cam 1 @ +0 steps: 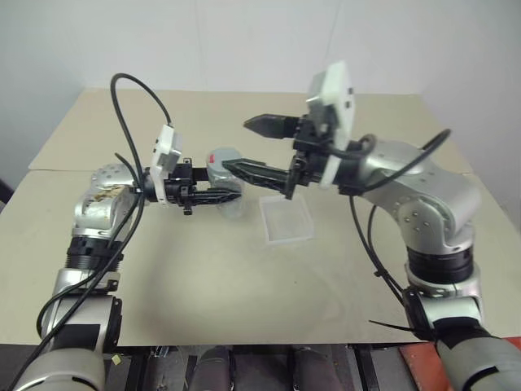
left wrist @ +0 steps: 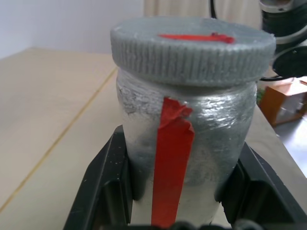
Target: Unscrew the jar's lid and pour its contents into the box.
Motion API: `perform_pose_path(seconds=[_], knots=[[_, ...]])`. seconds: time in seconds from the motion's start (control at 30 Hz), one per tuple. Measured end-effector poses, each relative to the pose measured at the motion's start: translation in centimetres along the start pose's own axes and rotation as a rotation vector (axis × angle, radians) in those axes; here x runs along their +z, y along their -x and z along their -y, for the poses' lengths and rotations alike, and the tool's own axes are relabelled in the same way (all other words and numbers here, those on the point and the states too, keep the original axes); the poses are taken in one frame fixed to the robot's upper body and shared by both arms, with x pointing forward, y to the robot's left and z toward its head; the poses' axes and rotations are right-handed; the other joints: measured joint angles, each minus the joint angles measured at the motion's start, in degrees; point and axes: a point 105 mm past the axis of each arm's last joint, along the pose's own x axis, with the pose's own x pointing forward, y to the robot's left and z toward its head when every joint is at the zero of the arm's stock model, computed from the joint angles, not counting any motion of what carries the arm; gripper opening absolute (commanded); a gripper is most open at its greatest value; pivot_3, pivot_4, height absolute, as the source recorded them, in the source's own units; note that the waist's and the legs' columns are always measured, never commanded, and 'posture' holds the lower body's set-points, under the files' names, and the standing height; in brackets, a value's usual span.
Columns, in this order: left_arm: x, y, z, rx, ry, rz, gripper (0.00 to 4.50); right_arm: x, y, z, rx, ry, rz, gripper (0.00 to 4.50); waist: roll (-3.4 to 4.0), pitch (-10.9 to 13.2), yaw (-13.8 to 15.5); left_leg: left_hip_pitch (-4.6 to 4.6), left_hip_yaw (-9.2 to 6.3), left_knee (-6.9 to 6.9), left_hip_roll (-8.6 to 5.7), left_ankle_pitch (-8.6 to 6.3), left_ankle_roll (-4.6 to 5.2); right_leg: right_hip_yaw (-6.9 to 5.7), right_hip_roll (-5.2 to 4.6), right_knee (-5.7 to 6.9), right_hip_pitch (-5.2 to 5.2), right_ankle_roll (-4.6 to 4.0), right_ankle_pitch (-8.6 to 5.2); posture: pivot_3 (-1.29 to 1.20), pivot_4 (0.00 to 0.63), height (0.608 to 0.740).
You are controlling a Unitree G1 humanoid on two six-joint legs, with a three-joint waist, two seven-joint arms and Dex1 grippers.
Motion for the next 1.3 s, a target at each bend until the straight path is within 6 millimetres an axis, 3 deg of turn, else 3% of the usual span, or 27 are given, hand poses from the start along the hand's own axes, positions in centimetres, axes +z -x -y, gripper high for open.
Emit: perform_pose_path(seconds=[0.1, 0.37, 0.47, 0.6, 1.07, 1.3], knots=[[0.1, -0.6, 0.1, -0.027, -0.01, 0.007, 1.94, -0.5, -1.3, 0.1, -0.019, -0.023, -0.034, 4.5, 0.0, 0.0, -0.3, -0.04, -0.02, 0.0, 0.0, 0.0, 0.0, 0.0, 0.0, 0.02, -0.04, 0.0, 0.0, 0.0, 0.15, 0.74], [0.2, -0.7, 0.1, -0.041, -0.033, 0.003, 1.94, -1.6, -2.0, 0.8, -0.061, -0.055, -0.097, 4.5, 0.0, 0.0, -0.5, -0.05, -0.05, 0.0, 0.01, -0.02, 0.04, -0.01, 0.0, 0.03, -0.04, 0.0, 0.0, 0.0, 0.15, 0.74], [0.3, -0.7, 0.1, -0.041, -0.037, 0.004, 1.94, -2.1, -2.1, 0.9, -0.064, -0.063, -0.123, 3.89, 0.01, 0.0, -0.7, -0.05, -0.07, 0.0, 0.01, -0.04, 0.07, -0.01, 0.0, 0.04, -0.04, 0.0, 0.0, 0.0, 0.15, 0.74], [0.3, -0.7, 0.1, -0.036, -0.042, 0.004, 1.94, -2.3, -2.2, 0.7, -0.052, -0.066, -0.132, 2.73, 0.01, 0.0, -1.0, -0.06, -0.1, -0.01, 0.02, -0.04, 0.07, -0.02, 0.0, 0.04, -0.05, 0.0, 0.0, 0.0, 0.15, 0.74], [0.3, -0.6, 0.4, -0.067, -0.043, 0.007, 1.94, -2.3, -2.2, 0.4, 0.011, -0.08, -0.12, 2.73, 0.01, 0.0, -1.0, -0.06, -0.11, -0.01, 0.01, -0.04, 0.08, -0.03, 0.0, 0.06, -0.05, 0.0, 0.0, 0.0, 0.15, 0.74], [1.0, -0.5, 2.8, -0.233, -0.054, 0.062, 1.94, -1.8, -1.4, -1.0, 0.303, -0.1, -0.007, 2.73, 0.02, 0.0, -1.1, -0.05, -0.18, 0.0, 0.03, -0.16, 0.28, -0.03, 0.01, 0.05, -0.04, 0.0, 0.0, 0.0, 0.15, 0.74]])
